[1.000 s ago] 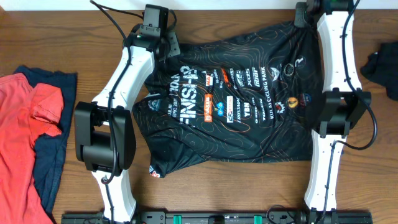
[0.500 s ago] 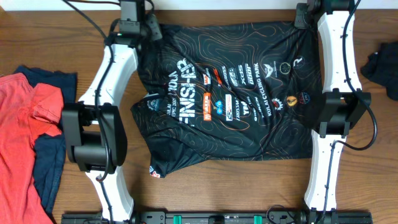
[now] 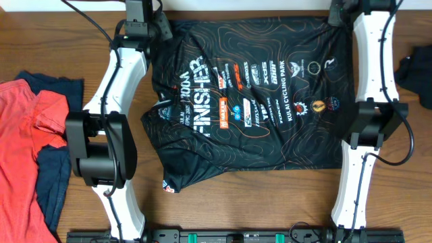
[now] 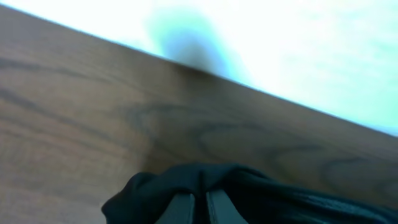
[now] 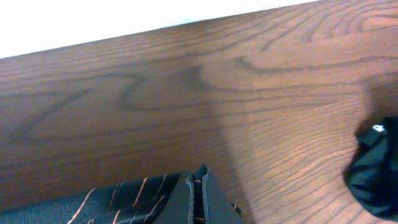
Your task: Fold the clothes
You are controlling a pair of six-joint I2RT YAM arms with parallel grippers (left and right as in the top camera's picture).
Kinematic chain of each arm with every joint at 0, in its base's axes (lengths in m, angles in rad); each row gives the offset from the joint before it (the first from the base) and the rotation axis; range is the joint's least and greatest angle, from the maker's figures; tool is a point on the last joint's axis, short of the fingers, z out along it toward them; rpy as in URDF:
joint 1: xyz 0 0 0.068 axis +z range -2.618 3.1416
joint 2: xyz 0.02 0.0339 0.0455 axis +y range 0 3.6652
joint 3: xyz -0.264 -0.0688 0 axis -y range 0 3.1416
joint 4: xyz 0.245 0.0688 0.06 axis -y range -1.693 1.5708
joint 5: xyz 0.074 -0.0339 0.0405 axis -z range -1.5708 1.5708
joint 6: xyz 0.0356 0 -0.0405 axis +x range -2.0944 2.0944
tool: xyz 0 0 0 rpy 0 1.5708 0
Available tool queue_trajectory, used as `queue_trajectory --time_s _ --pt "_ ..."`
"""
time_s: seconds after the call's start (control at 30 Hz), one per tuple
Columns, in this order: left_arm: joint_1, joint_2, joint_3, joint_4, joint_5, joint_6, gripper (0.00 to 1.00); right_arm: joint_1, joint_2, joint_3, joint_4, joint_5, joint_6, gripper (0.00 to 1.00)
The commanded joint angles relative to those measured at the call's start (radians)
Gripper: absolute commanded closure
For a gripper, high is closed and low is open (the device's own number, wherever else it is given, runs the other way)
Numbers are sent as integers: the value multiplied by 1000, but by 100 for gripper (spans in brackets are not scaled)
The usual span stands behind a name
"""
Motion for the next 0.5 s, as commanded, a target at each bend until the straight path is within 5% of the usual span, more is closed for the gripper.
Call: queue_trajectory --time_s 0.0,0.47 --pt "10 3 16 31 -38 26 94 -55 -2 44 1 59 19 99" --pt "7 -4 82 72 -34 25 94 -106 -3 114 -70 -39 42 99"
